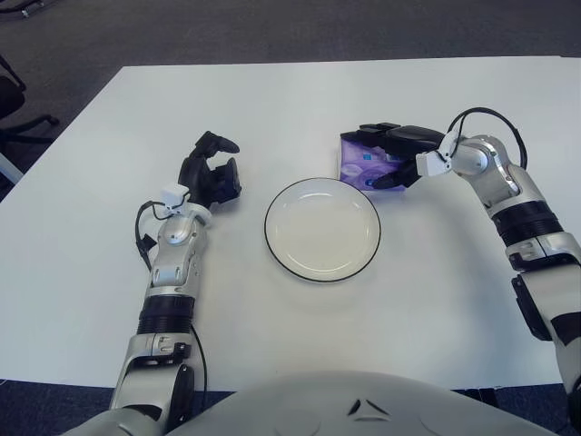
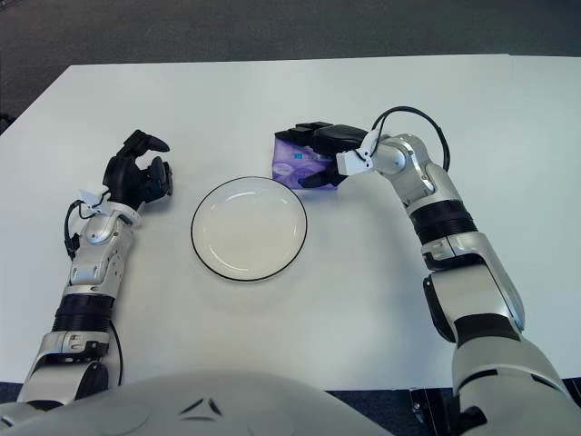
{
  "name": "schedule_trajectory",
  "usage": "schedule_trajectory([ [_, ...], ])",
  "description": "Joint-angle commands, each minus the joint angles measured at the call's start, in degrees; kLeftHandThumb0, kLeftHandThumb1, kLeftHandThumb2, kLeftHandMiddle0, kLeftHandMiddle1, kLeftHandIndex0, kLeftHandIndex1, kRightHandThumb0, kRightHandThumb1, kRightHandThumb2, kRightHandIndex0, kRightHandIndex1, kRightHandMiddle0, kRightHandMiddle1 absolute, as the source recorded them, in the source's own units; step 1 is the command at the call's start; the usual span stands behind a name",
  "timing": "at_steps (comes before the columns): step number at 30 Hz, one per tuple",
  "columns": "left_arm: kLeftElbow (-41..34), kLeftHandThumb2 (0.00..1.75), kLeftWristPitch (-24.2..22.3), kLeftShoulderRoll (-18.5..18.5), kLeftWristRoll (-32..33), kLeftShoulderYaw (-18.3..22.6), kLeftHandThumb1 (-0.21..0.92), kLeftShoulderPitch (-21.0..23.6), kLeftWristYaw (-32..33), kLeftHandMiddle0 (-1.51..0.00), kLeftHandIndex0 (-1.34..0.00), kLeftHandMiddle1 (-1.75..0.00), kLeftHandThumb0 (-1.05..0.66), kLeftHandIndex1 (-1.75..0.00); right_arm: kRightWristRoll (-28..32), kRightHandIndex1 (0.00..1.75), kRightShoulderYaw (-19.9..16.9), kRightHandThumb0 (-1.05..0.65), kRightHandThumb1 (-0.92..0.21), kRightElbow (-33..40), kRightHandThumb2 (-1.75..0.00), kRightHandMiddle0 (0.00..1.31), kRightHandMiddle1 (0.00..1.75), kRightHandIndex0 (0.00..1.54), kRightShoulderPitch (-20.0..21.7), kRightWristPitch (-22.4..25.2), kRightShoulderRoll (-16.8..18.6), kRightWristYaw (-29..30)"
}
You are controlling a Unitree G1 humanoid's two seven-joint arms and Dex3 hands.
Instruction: Put the tissue paper into the plate.
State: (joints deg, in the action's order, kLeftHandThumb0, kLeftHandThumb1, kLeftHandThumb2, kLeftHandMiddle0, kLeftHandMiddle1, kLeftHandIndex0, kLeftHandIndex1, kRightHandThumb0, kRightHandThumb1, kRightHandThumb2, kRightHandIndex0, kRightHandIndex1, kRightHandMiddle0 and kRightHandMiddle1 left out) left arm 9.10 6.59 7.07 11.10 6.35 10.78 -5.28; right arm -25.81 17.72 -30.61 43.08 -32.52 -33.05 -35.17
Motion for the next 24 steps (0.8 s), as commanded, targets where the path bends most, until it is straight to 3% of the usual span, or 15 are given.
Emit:
schedule_trajectory([
  [1, 6.32, 1.09, 1.44, -6.77, 1.21, -0.83, 0.5, -12.26, 0.22, -1.26, -0.48, -1.75, -0.43, -1.75, -2.38, 0.0, 2.58, -1.05, -0.92, -1.51, -0.59, 0.0, 0.23, 0.0, 0.51, -0.45, -1.54, -1.87],
  [13, 5.7, 1.1, 1.39, -7.15, 0.97, -0.7, 0.49, -12.43, 1.08, -1.25, -0.48, -1.75, -0.43, -1.75, -5.28, 0.0, 4.71, -1.05, -0.92, -6.51, -0.52, 0.0, 0.26, 0.0, 1.55, -1.48, -2.78, 0.2],
  [17, 5.55, 1.1, 1.75, -7.35, 0.64, -0.73, 0.49, -12.52, 1.46, -1.25, -0.48, -1.75, -0.43, -1.75, -7.55, 0.0, 5.59, -1.03, -0.92, -8.05, -0.49, 0.0, 0.24, 0.0, 1.72, -1.83, -3.22, 3.19],
  [24, 5.39, 1.1, 2.21, -7.66, 0.71, -0.62, 0.49, -12.65, 1.42, -1.25, -0.48, -1.75, -0.43, -1.75, -14.0, 0.0, 6.89, -0.88, -0.92, -7.53, -0.46, 0.0, 0.3, 0.0, 0.74, -2.08, -4.53, 14.24],
])
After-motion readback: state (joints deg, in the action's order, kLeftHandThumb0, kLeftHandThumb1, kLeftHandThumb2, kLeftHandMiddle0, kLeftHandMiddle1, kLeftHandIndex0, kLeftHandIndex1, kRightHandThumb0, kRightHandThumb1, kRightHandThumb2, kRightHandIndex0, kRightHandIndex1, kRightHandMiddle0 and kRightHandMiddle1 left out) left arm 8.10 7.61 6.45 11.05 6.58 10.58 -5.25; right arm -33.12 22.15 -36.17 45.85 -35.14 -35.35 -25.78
